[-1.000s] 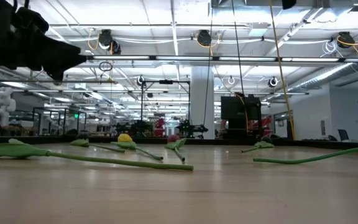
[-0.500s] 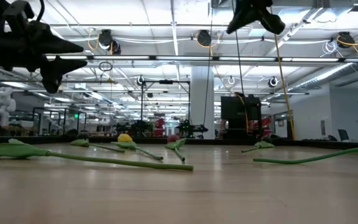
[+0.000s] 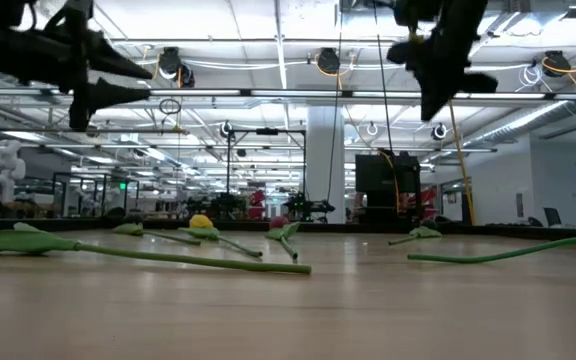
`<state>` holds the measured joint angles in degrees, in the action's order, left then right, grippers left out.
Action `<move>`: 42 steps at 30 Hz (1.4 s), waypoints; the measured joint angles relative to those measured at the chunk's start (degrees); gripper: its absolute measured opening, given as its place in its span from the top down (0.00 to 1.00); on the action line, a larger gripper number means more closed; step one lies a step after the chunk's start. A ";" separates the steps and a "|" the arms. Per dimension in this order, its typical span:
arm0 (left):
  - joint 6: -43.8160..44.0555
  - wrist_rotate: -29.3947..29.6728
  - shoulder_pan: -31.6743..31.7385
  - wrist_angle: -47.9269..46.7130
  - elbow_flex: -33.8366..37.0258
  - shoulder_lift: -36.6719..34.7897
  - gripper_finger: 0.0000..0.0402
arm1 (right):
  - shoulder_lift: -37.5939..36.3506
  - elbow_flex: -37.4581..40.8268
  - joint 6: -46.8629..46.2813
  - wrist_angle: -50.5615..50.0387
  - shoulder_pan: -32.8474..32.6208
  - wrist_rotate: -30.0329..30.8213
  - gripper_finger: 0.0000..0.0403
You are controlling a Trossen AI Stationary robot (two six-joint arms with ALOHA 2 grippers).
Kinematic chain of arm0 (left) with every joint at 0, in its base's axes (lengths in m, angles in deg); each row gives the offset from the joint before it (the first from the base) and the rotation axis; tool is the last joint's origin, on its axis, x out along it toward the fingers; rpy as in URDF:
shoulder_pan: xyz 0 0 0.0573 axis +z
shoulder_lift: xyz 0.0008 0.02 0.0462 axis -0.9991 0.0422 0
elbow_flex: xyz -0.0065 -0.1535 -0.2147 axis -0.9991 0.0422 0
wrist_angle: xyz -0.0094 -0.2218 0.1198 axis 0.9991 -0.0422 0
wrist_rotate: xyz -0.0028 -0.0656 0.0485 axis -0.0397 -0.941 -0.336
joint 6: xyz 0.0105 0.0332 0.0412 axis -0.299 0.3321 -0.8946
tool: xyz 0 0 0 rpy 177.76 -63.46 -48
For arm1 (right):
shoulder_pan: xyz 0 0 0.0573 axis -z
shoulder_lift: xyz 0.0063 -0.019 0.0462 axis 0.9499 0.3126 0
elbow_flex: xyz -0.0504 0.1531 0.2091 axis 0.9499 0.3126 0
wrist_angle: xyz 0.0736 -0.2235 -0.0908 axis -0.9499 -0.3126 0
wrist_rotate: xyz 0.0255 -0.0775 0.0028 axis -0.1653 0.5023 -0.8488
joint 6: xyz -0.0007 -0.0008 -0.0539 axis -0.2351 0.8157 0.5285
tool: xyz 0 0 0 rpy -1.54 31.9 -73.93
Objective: Sort flowers into vase by color
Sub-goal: Put the left black tulip into the transparent vase
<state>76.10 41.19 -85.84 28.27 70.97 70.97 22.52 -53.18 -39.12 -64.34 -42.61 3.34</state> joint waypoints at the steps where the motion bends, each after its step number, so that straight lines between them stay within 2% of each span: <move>1: 0.02 0.85 -0.02 0.00 -1.38 2.34 0.60 | -0.02 2.04 1.48 2.07 1.20 -1.37 1.00; 7: 0.22 2.63 -0.38 -0.18 -11.27 18.95 0.60 | -2.81 13.51 6.30 14.12 6.48 -7.37 1.00; 12: 6.32 8.43 -1.09 -3.76 -20.18 32.40 0.60 | -7.51 17.99 9.88 16.03 8.82 -8.29 1.00; 18: 24.95 9.97 -0.52 -15.58 -31.50 44.66 0.60 | -13.87 18.70 16.14 15.55 11.74 -8.29 1.00; 22: 37.30 7.09 1.35 -27.24 -38.38 51.10 0.60 | -16.49 18.70 19.17 14.27 13.71 -8.25 1.00; 25: 45.06 4.68 3.47 -34.02 -40.40 54.89 0.60 | -17.51 18.70 21.26 12.57 14.54 -8.29 1.00; 29: 50.54 1.99 6.54 -38.32 -40.44 58.50 0.60 | -18.15 18.70 23.16 11.44 14.70 -8.27 1.00; 36: 51.51 -0.81 10.45 -41.37 -40.47 61.53 0.60 | -19.16 18.70 23.82 10.59 14.70 -8.31 1.00; 42: 58.64 -5.77 14.82 -53.19 -40.53 62.95 0.60 | -19.41 18.70 24.49 8.43 14.70 -8.31 1.00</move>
<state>134.75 35.42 -71.03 -24.92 30.45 133.92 3.11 -34.49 -14.63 -55.92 -27.91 -4.97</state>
